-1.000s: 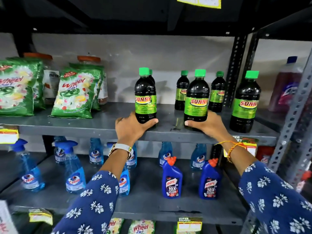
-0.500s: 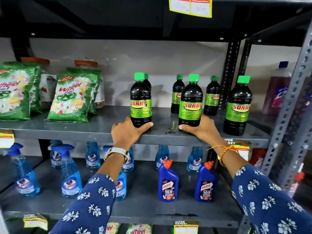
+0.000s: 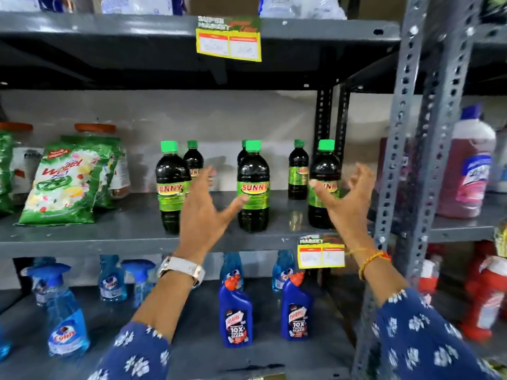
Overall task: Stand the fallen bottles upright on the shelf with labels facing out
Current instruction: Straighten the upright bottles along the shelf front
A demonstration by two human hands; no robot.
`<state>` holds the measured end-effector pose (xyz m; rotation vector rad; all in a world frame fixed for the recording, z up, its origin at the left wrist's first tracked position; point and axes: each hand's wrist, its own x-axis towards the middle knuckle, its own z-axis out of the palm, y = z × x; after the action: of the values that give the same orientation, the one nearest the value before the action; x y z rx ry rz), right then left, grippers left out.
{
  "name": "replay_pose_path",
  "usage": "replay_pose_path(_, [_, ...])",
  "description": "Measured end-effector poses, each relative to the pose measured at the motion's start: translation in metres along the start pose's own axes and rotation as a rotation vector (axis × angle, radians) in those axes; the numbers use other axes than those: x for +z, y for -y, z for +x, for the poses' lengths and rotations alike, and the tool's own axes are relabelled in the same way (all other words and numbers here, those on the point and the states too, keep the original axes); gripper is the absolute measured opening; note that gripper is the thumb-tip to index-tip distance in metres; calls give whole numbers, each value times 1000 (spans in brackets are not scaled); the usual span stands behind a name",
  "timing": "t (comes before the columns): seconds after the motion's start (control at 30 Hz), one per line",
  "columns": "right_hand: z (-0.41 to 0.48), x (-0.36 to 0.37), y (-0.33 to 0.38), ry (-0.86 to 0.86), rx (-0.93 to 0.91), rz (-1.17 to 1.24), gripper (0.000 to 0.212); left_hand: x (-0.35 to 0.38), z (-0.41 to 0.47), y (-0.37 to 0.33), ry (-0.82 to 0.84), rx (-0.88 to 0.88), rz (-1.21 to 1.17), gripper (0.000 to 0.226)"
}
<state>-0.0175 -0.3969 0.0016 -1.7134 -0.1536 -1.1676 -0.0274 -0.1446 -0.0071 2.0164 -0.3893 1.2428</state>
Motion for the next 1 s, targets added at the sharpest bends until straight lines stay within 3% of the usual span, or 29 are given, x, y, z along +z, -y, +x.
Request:
replay_pose_path(0.13, [30, -11, -40, 290, 226, 13, 102, 44, 6, -14, 197, -167, 63, 118])
replay_pose_path(0.27, [30, -18, -57, 658, 246, -17, 45, 65, -5, 2, 345, -408, 283, 112])
replay_pose_path(0.43, [33, -14, -69, 649, 232, -82, 31, 72, -9, 5, 392, -365, 456, 90])
replay_pose_path(1.0, [24, -24, -48, 615, 168, -181, 43, 71, -12, 5, 310, -310, 469, 87])
